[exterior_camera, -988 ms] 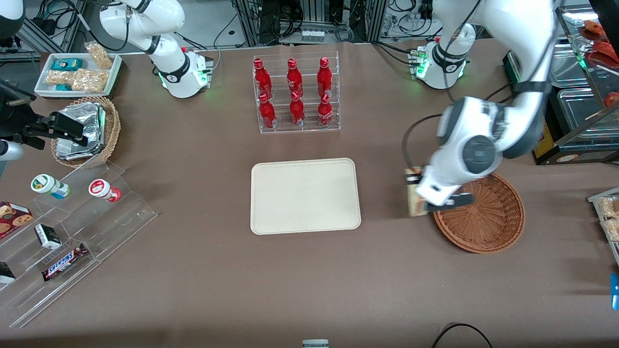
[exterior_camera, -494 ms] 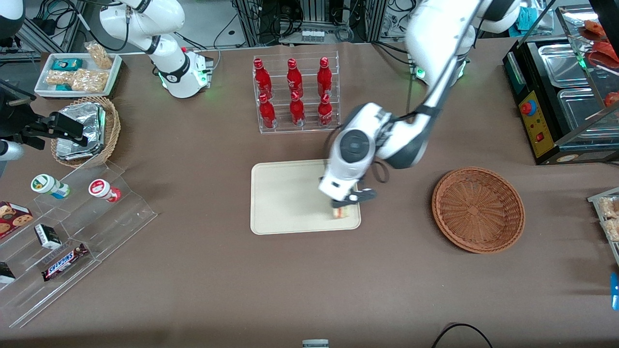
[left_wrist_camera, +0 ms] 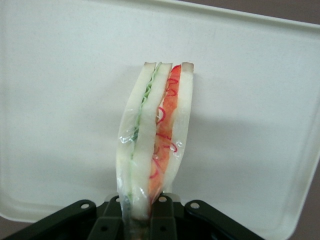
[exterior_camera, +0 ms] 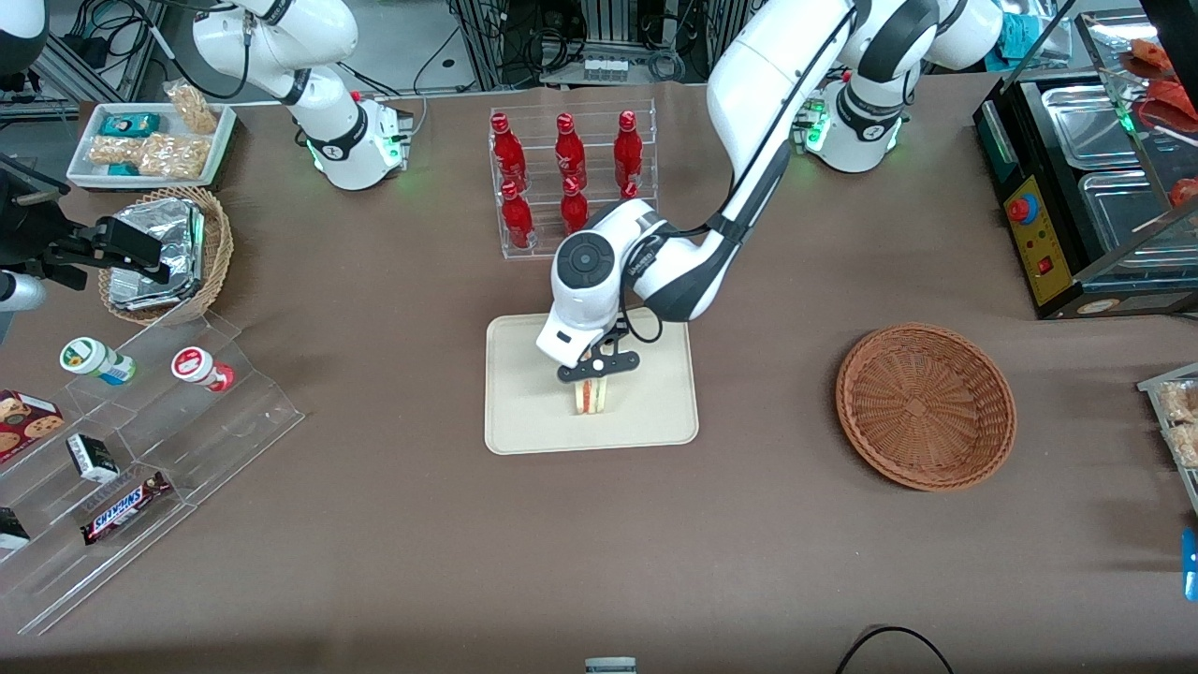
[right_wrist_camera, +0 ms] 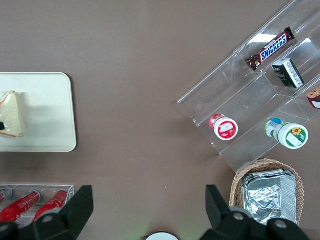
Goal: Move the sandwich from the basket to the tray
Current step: 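Lower the sandwich onto the tray and open the left gripper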
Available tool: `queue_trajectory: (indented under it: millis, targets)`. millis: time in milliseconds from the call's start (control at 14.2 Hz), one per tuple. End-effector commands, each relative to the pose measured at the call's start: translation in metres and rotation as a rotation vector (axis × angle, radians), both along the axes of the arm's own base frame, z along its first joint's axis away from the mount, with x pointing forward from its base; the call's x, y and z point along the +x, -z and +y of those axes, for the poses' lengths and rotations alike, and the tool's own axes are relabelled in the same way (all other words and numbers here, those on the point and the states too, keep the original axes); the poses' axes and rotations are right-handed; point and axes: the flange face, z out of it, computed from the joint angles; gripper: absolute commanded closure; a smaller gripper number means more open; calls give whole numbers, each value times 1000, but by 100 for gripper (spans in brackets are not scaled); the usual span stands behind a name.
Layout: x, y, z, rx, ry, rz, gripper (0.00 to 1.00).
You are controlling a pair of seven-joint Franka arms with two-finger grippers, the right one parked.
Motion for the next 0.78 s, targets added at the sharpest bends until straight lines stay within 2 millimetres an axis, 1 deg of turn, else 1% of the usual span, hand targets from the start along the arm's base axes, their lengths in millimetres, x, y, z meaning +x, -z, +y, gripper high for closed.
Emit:
queue_trajectory:
  millis: [0, 71, 141, 212, 282, 353, 424, 565, 635, 706]
  targets:
    - [4, 6, -3, 22, -3, -23, 94]
    - [1, 13, -5, 29, -20, -18, 92]
    - [-2, 20, -7, 34, -46, -13, 87]
    - [-1, 22, -6, 30, -74, -16, 77]
    - [1, 18, -7, 20, -93, -24, 49]
    - [3, 12, -6, 12, -108, -26, 0]
    - [5, 7, -5, -5, -143, -10, 0]
    - [8, -9, -5, -24, -145, -11, 0]
    - [10, -32, -5, -46, -154, -22, 0]
    - [11, -57, 0, -47, -154, -26, 0]
